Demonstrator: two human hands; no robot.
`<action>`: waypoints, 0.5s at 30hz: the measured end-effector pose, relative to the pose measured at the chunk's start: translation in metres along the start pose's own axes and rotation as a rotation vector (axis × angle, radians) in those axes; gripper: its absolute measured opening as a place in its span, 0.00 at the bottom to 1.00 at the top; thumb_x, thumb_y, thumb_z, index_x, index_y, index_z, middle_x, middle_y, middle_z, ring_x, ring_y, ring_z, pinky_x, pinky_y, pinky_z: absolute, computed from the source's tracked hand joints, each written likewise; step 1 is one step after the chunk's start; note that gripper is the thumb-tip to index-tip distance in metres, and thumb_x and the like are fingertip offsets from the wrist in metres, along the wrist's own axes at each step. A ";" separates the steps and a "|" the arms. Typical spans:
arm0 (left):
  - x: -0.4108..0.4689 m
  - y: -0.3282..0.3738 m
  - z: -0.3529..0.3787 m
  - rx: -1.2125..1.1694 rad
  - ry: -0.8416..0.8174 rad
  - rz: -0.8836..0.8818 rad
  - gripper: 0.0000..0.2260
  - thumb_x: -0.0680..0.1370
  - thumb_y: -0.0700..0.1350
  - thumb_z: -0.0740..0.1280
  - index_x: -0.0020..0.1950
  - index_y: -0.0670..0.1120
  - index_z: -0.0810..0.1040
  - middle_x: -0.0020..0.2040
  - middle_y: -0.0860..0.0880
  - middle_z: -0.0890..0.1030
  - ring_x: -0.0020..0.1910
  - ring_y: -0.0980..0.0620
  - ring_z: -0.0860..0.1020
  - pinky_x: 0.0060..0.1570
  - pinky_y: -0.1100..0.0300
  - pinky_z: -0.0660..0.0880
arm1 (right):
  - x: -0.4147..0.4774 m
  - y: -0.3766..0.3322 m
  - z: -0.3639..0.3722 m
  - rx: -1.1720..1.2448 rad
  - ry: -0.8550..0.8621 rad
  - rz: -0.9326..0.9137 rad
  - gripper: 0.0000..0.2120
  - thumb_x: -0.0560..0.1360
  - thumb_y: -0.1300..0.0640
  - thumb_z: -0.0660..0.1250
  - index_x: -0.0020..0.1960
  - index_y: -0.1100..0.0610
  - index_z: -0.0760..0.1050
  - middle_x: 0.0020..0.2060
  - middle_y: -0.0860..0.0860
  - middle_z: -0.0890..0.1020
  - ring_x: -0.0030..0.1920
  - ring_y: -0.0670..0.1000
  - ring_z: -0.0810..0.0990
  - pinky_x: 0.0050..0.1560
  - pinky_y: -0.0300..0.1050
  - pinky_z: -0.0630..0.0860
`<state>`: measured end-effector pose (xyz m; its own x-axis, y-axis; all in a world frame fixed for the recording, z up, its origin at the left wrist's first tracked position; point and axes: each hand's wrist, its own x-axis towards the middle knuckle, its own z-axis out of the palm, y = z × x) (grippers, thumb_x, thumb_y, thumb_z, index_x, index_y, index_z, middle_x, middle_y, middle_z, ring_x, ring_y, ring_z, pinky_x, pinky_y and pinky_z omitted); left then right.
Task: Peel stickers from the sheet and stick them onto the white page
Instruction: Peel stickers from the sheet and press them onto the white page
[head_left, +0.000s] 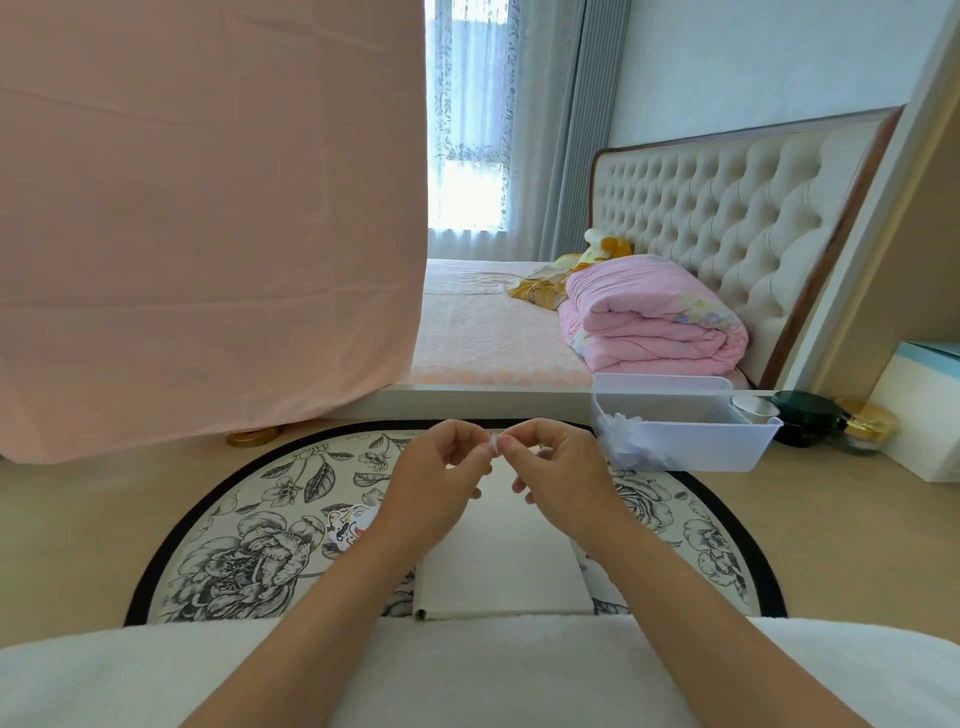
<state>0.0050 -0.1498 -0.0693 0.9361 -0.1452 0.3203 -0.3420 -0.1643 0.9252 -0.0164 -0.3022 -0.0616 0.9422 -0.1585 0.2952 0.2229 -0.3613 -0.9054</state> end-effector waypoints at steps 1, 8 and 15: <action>-0.001 0.003 0.001 -0.033 0.006 -0.017 0.02 0.78 0.42 0.70 0.47 0.46 0.83 0.42 0.48 0.85 0.44 0.52 0.83 0.38 0.60 0.81 | 0.000 0.000 -0.001 -0.018 0.005 -0.010 0.05 0.77 0.55 0.71 0.42 0.49 0.83 0.36 0.46 0.85 0.31 0.47 0.82 0.34 0.42 0.78; 0.004 0.024 0.024 -0.087 0.018 -0.107 0.03 0.76 0.45 0.74 0.45 0.46 0.86 0.39 0.49 0.86 0.41 0.53 0.84 0.37 0.60 0.81 | 0.007 0.002 -0.030 -0.141 0.055 -0.055 0.06 0.77 0.52 0.70 0.42 0.46 0.81 0.29 0.40 0.80 0.35 0.50 0.81 0.36 0.44 0.79; 0.033 0.028 0.066 0.190 -0.088 -0.034 0.05 0.78 0.47 0.68 0.43 0.51 0.80 0.39 0.51 0.84 0.41 0.49 0.83 0.42 0.48 0.81 | 0.021 0.017 -0.083 -0.239 0.151 -0.028 0.04 0.78 0.52 0.68 0.43 0.47 0.79 0.35 0.46 0.82 0.37 0.50 0.82 0.39 0.45 0.79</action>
<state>0.0213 -0.2234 -0.0459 0.9394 -0.2196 0.2632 -0.3277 -0.3507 0.8773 -0.0141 -0.3882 -0.0454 0.8845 -0.2741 0.3775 0.1662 -0.5710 -0.8040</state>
